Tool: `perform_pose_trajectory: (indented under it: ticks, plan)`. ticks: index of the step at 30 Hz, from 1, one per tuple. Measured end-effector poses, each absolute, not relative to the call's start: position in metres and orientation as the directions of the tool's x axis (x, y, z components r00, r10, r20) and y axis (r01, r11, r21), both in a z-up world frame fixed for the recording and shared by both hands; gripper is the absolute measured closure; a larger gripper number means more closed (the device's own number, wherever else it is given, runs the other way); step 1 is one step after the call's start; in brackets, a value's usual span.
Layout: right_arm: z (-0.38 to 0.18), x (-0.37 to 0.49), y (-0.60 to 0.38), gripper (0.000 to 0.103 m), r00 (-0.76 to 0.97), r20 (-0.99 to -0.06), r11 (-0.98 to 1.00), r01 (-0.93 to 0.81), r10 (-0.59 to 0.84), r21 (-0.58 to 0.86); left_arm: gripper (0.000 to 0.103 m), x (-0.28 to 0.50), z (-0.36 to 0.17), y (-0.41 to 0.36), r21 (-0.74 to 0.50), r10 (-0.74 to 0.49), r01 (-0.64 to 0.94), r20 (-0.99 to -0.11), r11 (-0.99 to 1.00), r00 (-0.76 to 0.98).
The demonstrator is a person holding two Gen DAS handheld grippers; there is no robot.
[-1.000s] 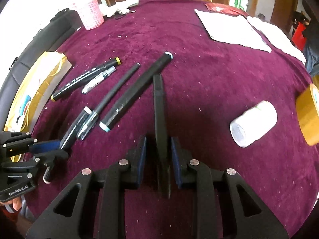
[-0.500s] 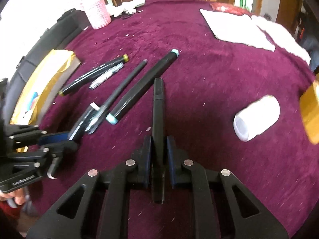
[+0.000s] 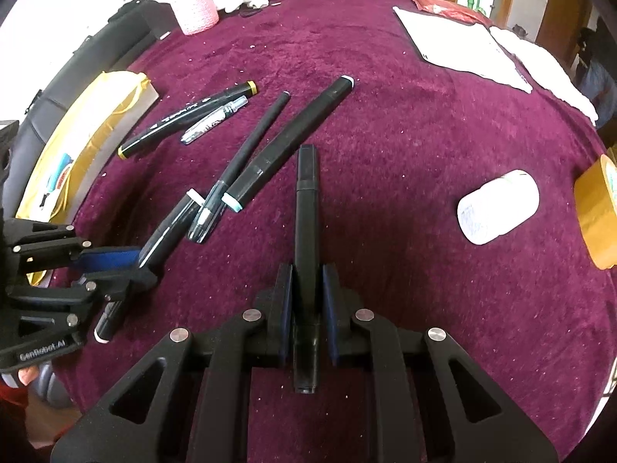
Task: Organize objects
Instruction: 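Lift the held black markers off the cloth with both tools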
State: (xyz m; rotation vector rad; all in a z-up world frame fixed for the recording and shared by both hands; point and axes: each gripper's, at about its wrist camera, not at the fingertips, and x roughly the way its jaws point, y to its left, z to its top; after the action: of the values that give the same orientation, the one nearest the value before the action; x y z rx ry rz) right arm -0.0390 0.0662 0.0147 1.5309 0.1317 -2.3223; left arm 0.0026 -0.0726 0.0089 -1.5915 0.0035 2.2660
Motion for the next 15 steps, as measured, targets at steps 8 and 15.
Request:
perform_pose_trajectory:
  ticks: [8, 15]
  plan:
    - [0.014, -0.037, 0.056, 0.089, -0.396, -0.899, -0.935, 0.352, -0.187, 0.039, 0.089, 0.007, 0.012, -0.078, -0.251, 0.351, -0.298, -0.866, -0.921, -0.356]
    - [0.028, -0.029, 0.071, 0.089, -0.421, -0.856, -0.936, 0.302, -0.299, 0.179, 0.089, 0.008, 0.034, -0.102, -0.302, 0.393, -0.267, -0.818, -0.915, -0.421]
